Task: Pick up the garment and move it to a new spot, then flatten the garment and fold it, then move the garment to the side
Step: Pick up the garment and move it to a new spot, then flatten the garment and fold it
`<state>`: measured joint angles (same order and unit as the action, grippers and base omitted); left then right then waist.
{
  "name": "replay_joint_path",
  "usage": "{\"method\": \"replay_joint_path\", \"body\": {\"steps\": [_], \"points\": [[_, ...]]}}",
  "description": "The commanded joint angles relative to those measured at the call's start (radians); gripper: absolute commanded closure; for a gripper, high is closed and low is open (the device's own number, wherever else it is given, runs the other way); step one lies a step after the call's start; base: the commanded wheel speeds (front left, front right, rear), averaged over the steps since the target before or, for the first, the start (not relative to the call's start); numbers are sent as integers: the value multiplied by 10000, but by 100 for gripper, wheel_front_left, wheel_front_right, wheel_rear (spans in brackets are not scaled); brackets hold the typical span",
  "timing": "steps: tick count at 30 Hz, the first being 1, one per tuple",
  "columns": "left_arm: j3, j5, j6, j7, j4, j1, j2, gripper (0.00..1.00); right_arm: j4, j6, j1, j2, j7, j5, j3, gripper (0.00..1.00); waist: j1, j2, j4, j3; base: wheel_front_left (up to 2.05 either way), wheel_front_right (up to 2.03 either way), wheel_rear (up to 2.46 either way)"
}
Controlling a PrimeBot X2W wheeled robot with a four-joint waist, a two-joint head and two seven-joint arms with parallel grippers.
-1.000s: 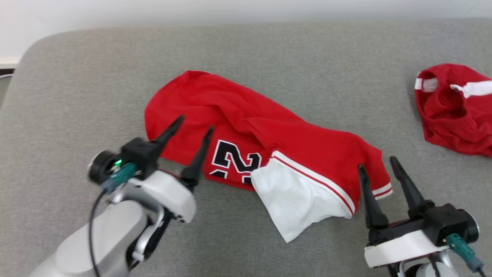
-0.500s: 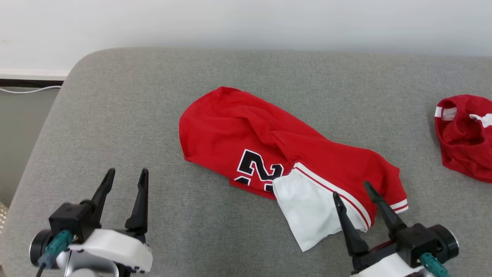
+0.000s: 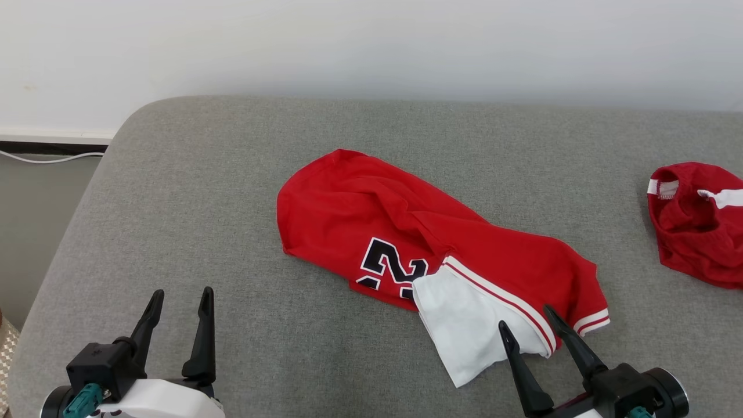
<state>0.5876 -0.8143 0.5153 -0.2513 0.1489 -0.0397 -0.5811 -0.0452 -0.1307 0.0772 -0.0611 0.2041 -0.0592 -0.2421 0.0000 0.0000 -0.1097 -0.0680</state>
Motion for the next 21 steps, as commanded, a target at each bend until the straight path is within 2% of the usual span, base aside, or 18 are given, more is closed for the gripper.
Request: {"method": "replay_joint_path", "body": {"steps": [1, 16, 21], "points": [[-525, 119, -73, -104, 153, -254, -250, 0, 316, 0, -97, -10, 0, 34, -276, 0, 0, 0, 5, 24, 0, 0, 0], [-500, 278, -473, -101, -183, -278, -62, 0, 244, 0, -91, 15, -29, 8, -358, 0, 0, 0, -67, 112, 0, 0, 0], [-404, 269, -554, -87, -248, -386, 38, 0, -76, 0, -237, -123, -277, 50, -717, 0, 0, 0, -125, 64, 0, 0, 0]]}}
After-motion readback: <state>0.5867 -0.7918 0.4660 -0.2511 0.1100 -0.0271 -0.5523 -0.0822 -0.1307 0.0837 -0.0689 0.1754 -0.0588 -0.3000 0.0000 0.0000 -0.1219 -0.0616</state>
